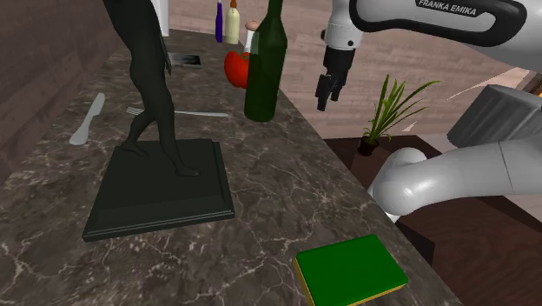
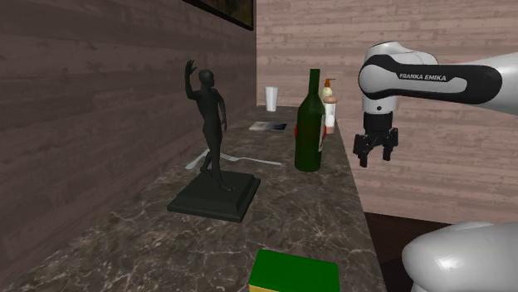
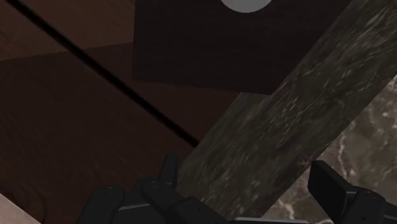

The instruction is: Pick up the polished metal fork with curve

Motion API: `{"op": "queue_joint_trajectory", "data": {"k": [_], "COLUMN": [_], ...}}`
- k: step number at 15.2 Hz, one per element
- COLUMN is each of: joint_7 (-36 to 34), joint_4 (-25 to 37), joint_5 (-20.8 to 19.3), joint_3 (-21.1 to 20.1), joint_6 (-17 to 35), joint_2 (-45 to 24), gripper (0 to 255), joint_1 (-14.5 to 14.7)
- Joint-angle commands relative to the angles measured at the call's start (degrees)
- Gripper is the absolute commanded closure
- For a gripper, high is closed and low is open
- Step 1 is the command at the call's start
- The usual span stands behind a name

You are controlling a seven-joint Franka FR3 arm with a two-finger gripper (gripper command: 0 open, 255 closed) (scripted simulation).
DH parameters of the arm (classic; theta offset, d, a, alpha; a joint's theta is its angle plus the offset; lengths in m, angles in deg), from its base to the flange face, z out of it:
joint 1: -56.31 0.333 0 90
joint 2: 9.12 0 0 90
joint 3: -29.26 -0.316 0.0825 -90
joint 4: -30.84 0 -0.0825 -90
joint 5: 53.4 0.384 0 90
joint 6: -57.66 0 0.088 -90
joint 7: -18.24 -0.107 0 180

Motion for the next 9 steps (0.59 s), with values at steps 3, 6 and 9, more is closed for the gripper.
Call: {"op": "queue_joint_trajectory", "data": {"k": [3,6,9], "joint_7": [0.35,0.94,1.61], "joint_4": [1.7,4.62,7.99], "joint_5": [0.97,2.28,3.4], "joint_3": [-0.83,-2.08,-3.38], "joint_6": [2.12,4.96,7.36], "joint_2": [-3.51,-8.78,-14.01], "gripper": [0,0,0], "joint_1": [1.2,2.91,4.48]}}
